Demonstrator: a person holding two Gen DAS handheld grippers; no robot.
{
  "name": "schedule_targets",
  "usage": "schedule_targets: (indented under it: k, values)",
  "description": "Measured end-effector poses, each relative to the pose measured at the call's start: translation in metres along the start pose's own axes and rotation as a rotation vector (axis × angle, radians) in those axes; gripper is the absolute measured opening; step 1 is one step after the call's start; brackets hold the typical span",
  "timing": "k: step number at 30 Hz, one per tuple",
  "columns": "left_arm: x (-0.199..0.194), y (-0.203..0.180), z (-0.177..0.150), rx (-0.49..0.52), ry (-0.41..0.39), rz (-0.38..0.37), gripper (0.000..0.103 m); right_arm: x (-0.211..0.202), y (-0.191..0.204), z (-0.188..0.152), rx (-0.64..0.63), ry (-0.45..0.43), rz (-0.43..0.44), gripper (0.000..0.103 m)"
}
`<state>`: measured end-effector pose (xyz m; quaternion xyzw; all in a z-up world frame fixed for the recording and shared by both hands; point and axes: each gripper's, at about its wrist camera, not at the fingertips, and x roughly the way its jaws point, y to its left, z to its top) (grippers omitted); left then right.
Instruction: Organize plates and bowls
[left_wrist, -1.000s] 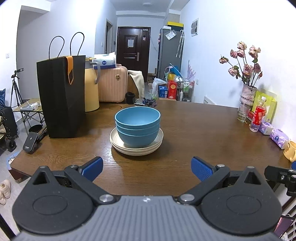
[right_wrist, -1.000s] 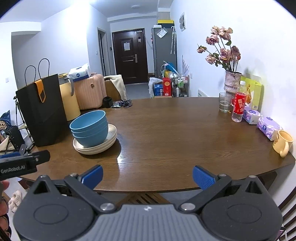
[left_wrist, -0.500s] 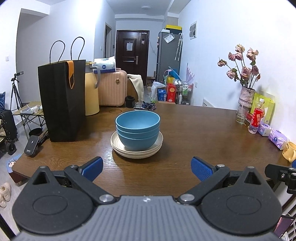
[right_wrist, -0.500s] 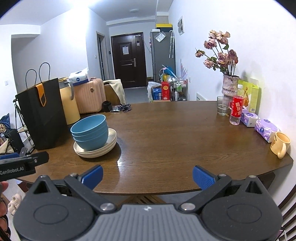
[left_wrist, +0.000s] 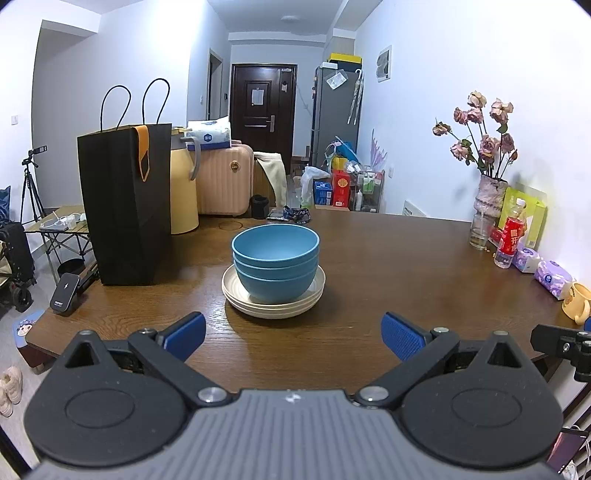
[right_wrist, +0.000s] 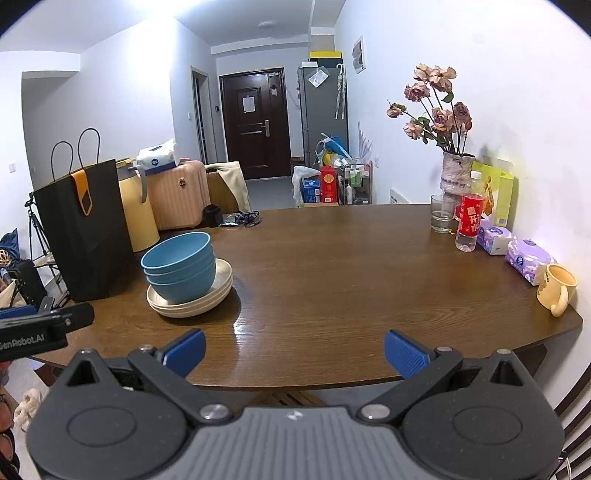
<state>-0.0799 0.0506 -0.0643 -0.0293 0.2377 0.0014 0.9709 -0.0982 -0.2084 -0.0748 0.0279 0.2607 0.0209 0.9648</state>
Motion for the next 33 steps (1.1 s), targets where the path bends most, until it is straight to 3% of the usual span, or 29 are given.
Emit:
schedule_targets:
  k: [33]
  values:
    - [-0.0036,0.0042,-0.0035,-0.007,0.000,-0.003,0.103,-0.0023,0.0030,-0.0007,-0.002,-0.002,-0.002,0.103]
